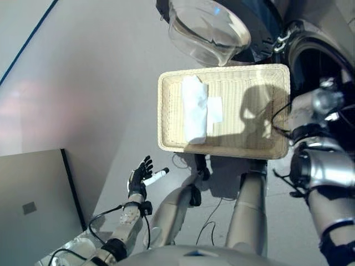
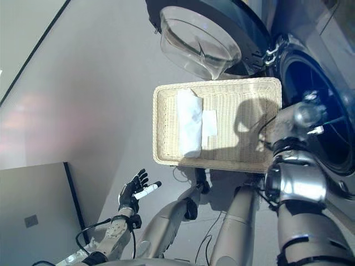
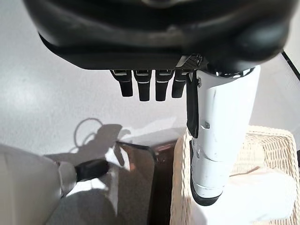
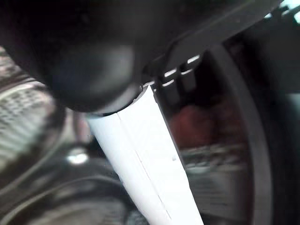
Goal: Pick up the clothes and place them into the washing machine
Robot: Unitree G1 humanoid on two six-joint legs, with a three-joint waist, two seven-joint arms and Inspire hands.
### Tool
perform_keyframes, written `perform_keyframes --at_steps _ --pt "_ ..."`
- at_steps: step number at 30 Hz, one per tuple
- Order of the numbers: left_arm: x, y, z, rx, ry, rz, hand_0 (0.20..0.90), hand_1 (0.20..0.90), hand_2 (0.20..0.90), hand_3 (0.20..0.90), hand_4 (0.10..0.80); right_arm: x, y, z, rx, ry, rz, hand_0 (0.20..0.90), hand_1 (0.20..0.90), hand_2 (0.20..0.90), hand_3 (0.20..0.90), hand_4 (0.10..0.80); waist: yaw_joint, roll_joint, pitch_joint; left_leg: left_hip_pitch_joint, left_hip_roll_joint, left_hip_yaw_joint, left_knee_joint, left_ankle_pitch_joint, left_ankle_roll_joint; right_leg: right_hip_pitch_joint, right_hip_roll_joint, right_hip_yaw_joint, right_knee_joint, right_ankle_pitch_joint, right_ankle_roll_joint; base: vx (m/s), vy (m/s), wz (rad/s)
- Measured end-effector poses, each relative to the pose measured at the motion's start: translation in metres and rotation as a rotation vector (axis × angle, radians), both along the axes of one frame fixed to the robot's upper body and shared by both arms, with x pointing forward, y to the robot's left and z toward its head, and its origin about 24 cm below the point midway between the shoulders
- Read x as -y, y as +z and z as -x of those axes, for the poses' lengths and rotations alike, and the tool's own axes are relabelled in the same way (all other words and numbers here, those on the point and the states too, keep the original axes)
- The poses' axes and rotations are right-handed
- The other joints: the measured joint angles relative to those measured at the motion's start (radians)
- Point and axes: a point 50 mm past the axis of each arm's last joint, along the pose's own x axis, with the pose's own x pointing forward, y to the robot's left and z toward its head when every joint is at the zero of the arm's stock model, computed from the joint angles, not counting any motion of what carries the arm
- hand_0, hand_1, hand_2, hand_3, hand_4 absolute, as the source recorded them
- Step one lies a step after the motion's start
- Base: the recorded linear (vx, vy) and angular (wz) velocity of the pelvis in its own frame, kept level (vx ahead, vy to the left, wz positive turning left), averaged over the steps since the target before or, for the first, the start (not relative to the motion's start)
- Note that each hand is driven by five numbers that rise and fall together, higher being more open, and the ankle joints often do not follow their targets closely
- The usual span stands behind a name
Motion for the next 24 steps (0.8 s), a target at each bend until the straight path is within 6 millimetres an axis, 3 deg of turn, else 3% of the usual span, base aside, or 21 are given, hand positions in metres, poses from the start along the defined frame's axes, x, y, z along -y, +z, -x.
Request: perform_keyframes --at_steps 2,5,10,14,16,24 --pt "-0.002 -0.004 0.005 -0.027 0.003 -0.010 0.900 0.900 0.900 0.900 0.800 -0.010 -0.029 0.002 -0.061 0.037 -0.029 0.900 0.900 0.900 0.900 0.800 0.014 -0.034 -0.018 -0.002 0.008 -0.009 0.002 0.003 -0.009 0.002 0.010 -0.009 0.001 -0.001 -0.011 -0.022 -0.065 0.09" --pt "-0.002 -0.008 0.009 -0.052 0.005 -0.014 0.900 0.900 0.900 0.900 0.800 -0.020 -0.045 0.004 -0.099 0.058 -0.046 0.900 0.900 0.900 0.900 0.800 0.014 -0.041 -0.020 -0.001 0.015 -0.044 0.007 0.010 -0.014 0.031 0.011 -0.049 -0.003 -0.002 -0.024 -0.018 -0.043 0.23" --pt "-0.008 -0.013 0.014 -0.079 0.027 -0.026 0.900 0.900 0.900 0.900 0.800 -0.029 -0.063 0.004 -0.216 0.124 0.023 0.900 0.900 0.900 0.900 0.800 0.041 -0.069 -0.023 0.000 0.033 -0.087 0.020 0.017 -0.028 0.067 0.017 -0.103 -0.007 -0.006 -0.042 -0.043 -0.077 0.20" --pt "-0.021 -0.015 0.016 -0.091 0.073 -0.050 0.900 0.900 0.900 0.900 0.800 -0.036 -0.079 0.004 -0.414 0.235 0.168 0.900 0.900 0.900 0.900 0.800 0.069 -0.117 -0.022 -0.002 0.050 -0.135 0.037 0.017 -0.042 0.105 0.023 -0.162 -0.010 -0.014 -0.057 -0.024 -0.067 0.24" --pt "-0.028 -0.014 0.016 -0.089 0.085 -0.065 0.900 0.900 0.900 0.900 0.800 -0.046 -0.078 -0.001 -0.436 0.293 0.234 0.900 0.900 0.900 0.900 0.800 0.077 -0.143 -0.021 -0.007 0.052 -0.147 0.037 0.018 -0.046 0.107 0.024 -0.174 -0.017 -0.016 -0.059 -0.011 -0.045 0.15" --pt "-0.048 -0.009 0.011 -0.067 0.133 -0.115 0.900 0.900 0.900 0.900 0.800 -0.048 -0.096 0.006 -0.537 0.300 0.213 0.900 0.900 0.900 0.900 0.800 0.092 -0.203 0.014 -0.016 0.060 -0.211 0.046 0.027 -0.058 0.155 0.025 -0.248 -0.036 -0.014 -0.066 0.007 -0.042 0.18"
